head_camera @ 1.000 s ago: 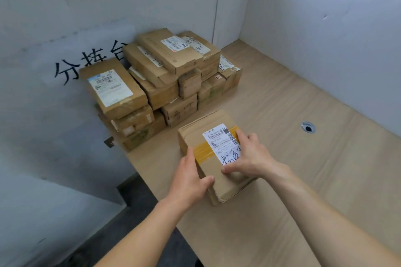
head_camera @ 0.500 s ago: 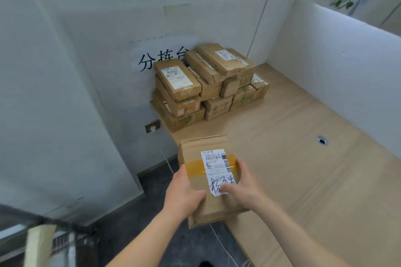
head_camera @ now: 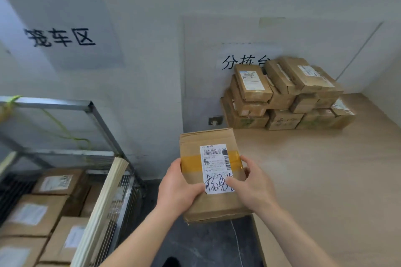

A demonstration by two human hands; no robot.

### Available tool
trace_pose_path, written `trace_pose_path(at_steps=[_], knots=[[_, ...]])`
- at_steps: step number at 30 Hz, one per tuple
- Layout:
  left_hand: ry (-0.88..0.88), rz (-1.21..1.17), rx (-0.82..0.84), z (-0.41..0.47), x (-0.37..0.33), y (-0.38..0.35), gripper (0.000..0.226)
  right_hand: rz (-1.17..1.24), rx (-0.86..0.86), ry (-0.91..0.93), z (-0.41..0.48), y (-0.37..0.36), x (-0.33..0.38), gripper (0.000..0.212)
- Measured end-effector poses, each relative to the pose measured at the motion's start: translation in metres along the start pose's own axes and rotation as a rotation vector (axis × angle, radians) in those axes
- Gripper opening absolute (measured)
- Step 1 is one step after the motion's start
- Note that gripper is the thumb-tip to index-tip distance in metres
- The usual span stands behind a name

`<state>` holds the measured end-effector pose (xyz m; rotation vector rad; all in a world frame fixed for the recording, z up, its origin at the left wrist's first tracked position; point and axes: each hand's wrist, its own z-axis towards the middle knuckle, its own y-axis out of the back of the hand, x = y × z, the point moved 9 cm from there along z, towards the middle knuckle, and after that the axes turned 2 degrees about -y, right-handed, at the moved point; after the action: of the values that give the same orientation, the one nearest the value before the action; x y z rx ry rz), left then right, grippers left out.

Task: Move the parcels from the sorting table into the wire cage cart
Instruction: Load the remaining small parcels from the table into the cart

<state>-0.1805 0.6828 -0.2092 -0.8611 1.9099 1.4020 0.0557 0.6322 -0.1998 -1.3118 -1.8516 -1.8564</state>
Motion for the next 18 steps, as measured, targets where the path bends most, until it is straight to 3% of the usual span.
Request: trace_pose_path(at_steps=[4, 8, 18], knots=[[0.056, -0.015, -0.142, -0.023, 0.027, 0.039, 0.080, -0.008, 0.119, 0.132, -0.006, -0.029, 0.041, 0.067], [0.125, -0.049, -0.265, -0.047, 0.055, 0.078, 0.061, -0.041, 0.247, 0.246, -0.018, -0.064, 0.082, 0.048], [0.282, -0.185, -0.503, -0.088, 0.139, 0.151, 0.074, -0.152, 0.530, 0.453, -0.049, -0.169, 0.175, 0.035]])
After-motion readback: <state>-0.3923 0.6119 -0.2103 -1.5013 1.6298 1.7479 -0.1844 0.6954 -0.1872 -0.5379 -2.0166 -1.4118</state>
